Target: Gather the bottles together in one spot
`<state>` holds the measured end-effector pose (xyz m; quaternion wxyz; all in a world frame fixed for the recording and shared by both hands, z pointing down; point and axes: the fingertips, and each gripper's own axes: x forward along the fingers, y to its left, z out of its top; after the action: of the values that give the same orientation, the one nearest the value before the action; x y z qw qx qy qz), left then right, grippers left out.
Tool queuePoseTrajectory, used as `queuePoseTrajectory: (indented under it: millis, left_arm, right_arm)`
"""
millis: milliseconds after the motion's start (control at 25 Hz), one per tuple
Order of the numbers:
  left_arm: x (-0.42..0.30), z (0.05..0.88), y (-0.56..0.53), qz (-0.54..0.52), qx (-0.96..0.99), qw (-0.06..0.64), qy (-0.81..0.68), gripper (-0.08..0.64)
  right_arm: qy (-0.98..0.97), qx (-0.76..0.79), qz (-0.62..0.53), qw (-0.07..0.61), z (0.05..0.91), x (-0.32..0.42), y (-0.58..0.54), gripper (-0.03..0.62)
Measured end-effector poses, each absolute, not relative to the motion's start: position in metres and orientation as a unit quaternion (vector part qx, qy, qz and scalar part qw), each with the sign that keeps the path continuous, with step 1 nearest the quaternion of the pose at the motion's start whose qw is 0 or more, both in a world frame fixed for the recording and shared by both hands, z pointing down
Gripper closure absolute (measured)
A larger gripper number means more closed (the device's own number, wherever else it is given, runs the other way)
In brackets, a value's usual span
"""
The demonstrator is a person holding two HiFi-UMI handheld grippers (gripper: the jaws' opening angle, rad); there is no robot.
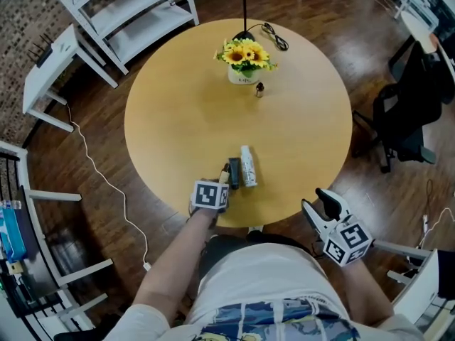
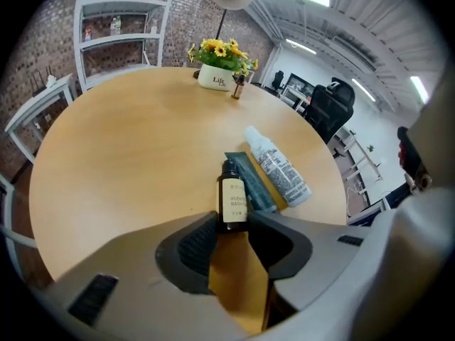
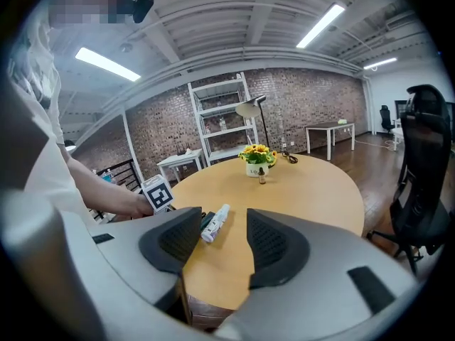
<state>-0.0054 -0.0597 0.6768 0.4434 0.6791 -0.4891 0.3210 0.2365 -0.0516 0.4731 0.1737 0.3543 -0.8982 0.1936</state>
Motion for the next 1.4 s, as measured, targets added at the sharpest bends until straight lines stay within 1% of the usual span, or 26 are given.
queuePoseTrajectory:
  millis: [280, 480, 680, 840, 960, 1120, 1200, 1360, 1400]
  left_arm:
    - [-0.017, 0.665, -0.058, 0.299, 0.676, 0.431, -0.517, 0.429]
    - [-0.022, 0.625, -0.056, 0.238, 0.694, 0.413, -0.540, 0.428]
    - [-0.017, 0.574, -0.045, 0.178, 0.731, 0.384, -0.536, 0.428]
    - [-0.015, 0.526, -0.028, 0.143, 0.764, 0.345, -0.526, 0.428]
    - [-0.014, 0.491, -0.012, 0.120, 0.792, 0.304, -0.515, 0.428]
    - [-0.018, 0.459, 0.017, 0.099, 0.824, 0.256, -0.495, 0.428]
    - [-0.021, 0.448, 0.033, 0.094, 0.838, 0.230, -0.487, 0.429]
    - [-0.023, 0.428, 0.066, 0.086, 0.862, 0.185, -0.464, 0.428]
    - [-0.024, 0.424, 0.074, 0.085, 0.867, 0.176, -0.458, 0.428]
  right_arm:
    - [-0.903, 0.345, 0.196, 0.166, 0.476, 0.240, -0.072, 0.379]
    - [-0.909, 0.328, 0.208, 0.154, 0.474, 0.224, -0.079, 0.384]
    - [-0.915, 0.305, 0.226, 0.137, 0.467, 0.192, -0.080, 0.391]
    - [-0.924, 0.279, 0.230, 0.122, 0.450, 0.148, -0.070, 0.391]
    - [-0.929, 0.255, 0.250, 0.099, 0.432, 0.111, -0.056, 0.391]
    - [-0.934, 0.226, 0.266, 0.075, 0.408, 0.063, -0.028, 0.391]
    - [-0.938, 0.211, 0.265, 0.071, 0.398, 0.042, -0.011, 0.399]
    - [-0.942, 0.174, 0.282, 0.063, 0.383, 0.008, 0.027, 0.443]
    - [-0.941, 0.167, 0.290, 0.060, 0.381, 0.001, 0.037, 0.443]
